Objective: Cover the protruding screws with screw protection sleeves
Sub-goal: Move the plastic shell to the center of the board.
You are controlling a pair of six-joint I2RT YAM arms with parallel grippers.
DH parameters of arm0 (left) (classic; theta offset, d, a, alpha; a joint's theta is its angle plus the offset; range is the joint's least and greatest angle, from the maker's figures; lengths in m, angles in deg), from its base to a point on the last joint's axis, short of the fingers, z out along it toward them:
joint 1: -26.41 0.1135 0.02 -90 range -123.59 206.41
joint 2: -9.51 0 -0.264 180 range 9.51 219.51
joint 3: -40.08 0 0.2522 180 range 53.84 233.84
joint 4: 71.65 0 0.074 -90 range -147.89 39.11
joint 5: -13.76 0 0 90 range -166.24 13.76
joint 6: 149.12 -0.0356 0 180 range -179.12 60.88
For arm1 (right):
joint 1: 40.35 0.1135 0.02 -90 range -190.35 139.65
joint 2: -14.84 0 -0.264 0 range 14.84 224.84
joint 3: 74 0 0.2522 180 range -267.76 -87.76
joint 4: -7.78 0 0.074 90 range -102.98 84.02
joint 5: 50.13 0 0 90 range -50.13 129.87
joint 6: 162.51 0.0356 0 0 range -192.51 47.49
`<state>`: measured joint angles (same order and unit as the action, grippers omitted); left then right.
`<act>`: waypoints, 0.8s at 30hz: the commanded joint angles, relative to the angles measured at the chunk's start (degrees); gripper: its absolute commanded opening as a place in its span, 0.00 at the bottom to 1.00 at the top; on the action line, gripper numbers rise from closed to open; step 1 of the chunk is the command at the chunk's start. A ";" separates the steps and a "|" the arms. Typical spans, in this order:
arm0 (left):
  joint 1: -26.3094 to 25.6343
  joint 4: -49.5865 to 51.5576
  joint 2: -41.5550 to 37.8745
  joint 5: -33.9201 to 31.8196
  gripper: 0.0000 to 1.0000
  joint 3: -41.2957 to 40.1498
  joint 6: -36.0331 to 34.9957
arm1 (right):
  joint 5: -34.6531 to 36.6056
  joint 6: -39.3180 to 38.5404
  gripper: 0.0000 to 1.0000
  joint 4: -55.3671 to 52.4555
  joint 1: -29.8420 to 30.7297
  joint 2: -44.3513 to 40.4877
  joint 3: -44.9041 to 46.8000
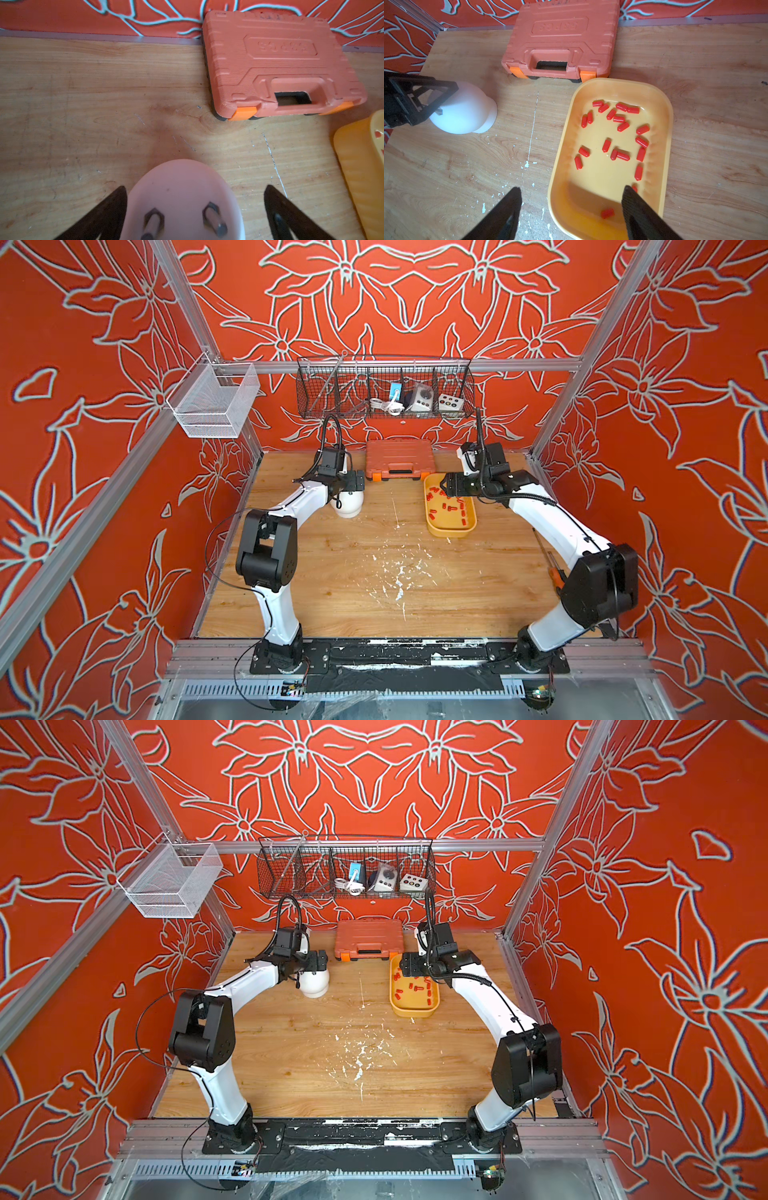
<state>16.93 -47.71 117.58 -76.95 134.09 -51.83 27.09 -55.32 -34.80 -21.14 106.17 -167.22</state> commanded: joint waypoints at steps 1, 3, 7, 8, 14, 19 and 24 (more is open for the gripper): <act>-0.11 3.49 1.55 -1.83 1.00 1.01 -0.79 | -1.11 0.22 0.78 1.37 0.04 -2.97 1.28; -0.11 3.84 2.29 -1.39 1.00 0.97 -0.70 | -1.09 0.21 0.78 1.48 0.04 -3.26 1.67; -0.27 3.59 2.46 -0.36 1.00 -0.14 -0.08 | -1.20 0.21 0.78 1.61 0.00 -3.36 2.11; -0.52 3.40 2.28 -0.41 1.00 -0.66 0.00 | -1.14 0.30 0.78 1.74 -0.02 -3.43 2.28; -3.23 2.19 0.43 -1.81 0.97 -3.85 0.47 | -1.01 0.65 0.79 2.53 -0.06 -4.22 3.26; -4.96 0.13 -1.78 -3.00 0.95 -8.25 1.89 | -0.54 0.74 0.79 3.20 -0.04 -4.88 4.21; -7.27 1.41 -3.62 -3.47 0.92 -11.02 5.69 | -0.34 1.39 0.79 3.40 -0.04 -5.39 4.98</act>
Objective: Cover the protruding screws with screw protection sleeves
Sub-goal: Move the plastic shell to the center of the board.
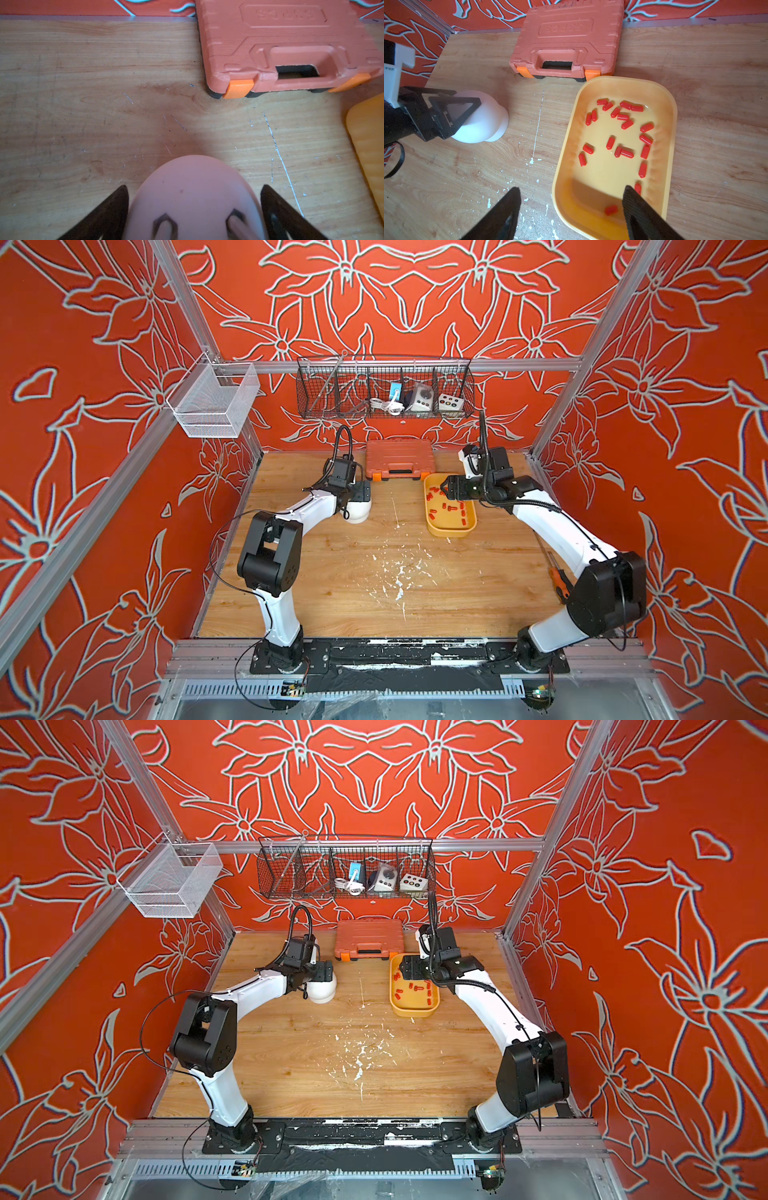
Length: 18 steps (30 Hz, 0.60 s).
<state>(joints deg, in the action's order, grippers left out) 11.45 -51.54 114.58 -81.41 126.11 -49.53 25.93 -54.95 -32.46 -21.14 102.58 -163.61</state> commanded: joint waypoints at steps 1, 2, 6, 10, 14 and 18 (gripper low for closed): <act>-2.60 5.17 -1.29 0.95 0.92 -3.92 4.20 | 0.88 1.16 0.79 1.32 -0.02 -2.08 1.65; -3.60 5.17 -1.98 0.39 0.92 -4.81 5.02 | 0.99 1.22 0.79 1.56 -0.04 -2.27 1.98; -6.96 4.37 -5.22 -0.45 0.92 -8.49 8.00 | 1.49 1.60 0.79 2.16 -0.02 -3.07 3.22; -10.07 5.57 -8.17 -2.46 0.92 -10.77 10.75 | 2.34 2.51 0.79 2.04 -0.08 -3.62 4.47; -12.90 6.95 -10.83 -4.84 0.92 -12.67 13.07 | 1.78 3.84 0.79 2.50 -0.07 -4.14 6.53; -13.76 6.70 -13.21 -5.97 0.92 -14.78 15.37 | 1.35 4.56 0.79 2.92 -0.07 -4.13 8.28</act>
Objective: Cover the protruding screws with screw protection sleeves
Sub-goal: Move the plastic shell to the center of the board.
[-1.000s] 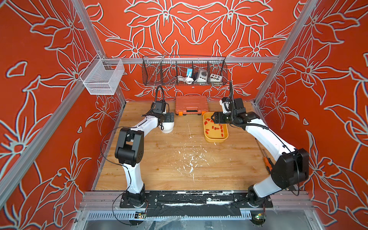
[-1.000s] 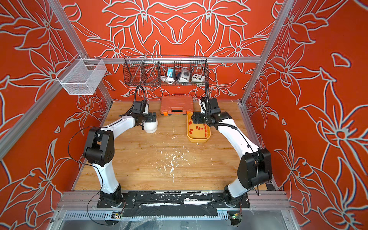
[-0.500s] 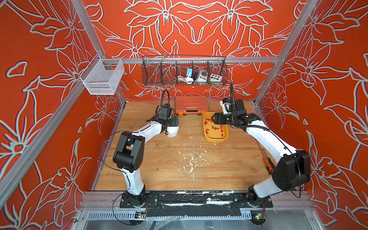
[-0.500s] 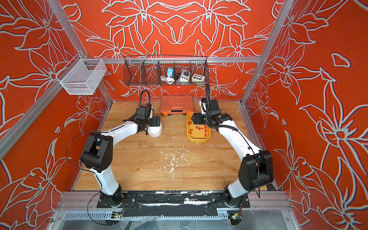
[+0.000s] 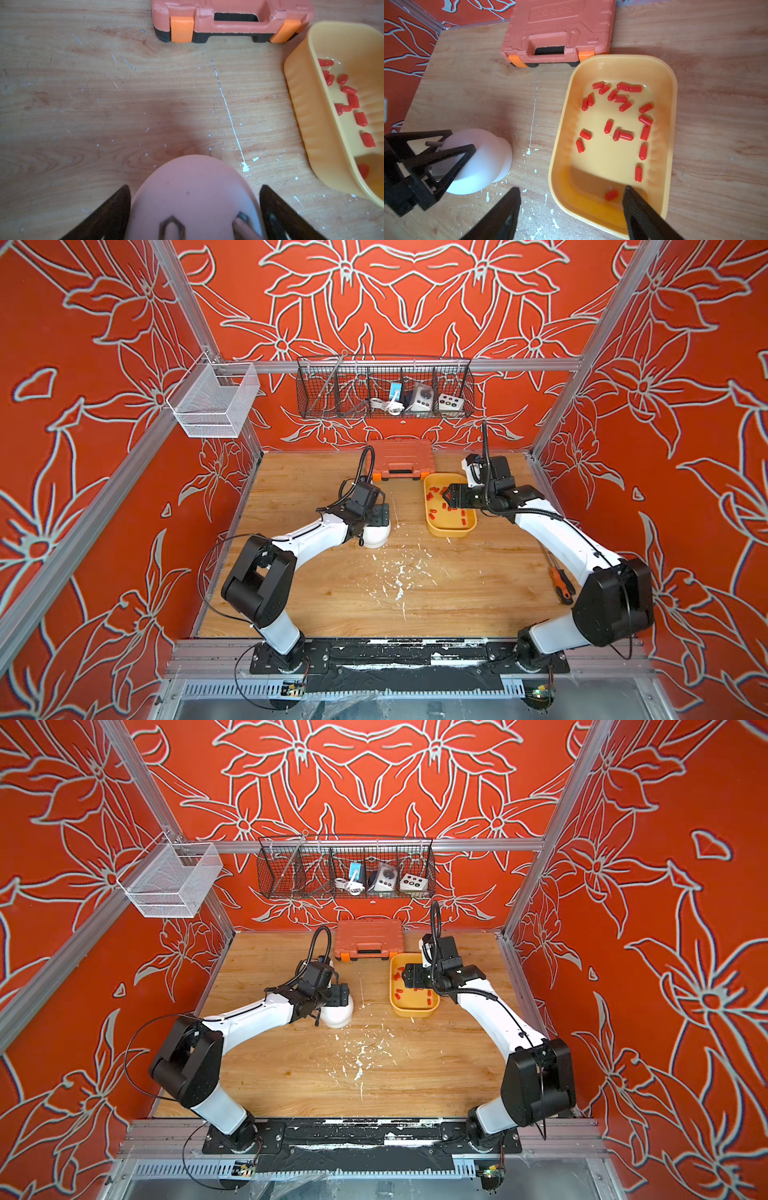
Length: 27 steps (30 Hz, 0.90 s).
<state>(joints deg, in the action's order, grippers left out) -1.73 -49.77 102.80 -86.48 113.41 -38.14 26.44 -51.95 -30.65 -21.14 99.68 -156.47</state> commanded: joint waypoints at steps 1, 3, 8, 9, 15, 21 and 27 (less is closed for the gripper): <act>-0.92 4.72 -2.06 -1.26 0.92 -2.70 4.58 | 0.95 1.67 0.79 1.11 -0.06 -1.11 1.33; -1.48 3.62 -3.00 -1.89 0.92 -3.74 5.22 | 1.24 1.77 0.79 1.11 -0.06 -0.87 1.56; -1.65 4.10 -3.70 -1.96 0.94 -2.08 5.44 | 2.39 2.00 0.79 -0.09 -0.06 0.29 0.89; -1.65 4.14 -3.93 -1.72 0.95 -1.65 5.22 | 2.56 2.19 0.79 -0.71 -0.15 0.66 0.47; -1.65 5.90 -6.53 -2.59 0.99 2.21 3.00 | 3.71 2.65 0.84 -3.62 -3.11 2.65 -2.31; -2.28 7.21 -13.47 -2.15 0.99 6.37 -1.45 | 4.39 -2.88 0.81 -7.16 -8.94 10.07 -6.74; -6.25 0.65 -27.57 0.47 0.97 -3.66 -5.36 | 2.91 -8.52 0.62 -13.62 -10.06 19.20 -13.30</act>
<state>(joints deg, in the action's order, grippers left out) -6.39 -46.99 79.42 -87.55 114.33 -40.81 29.41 -56.98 -39.46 -31.42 117.01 -168.14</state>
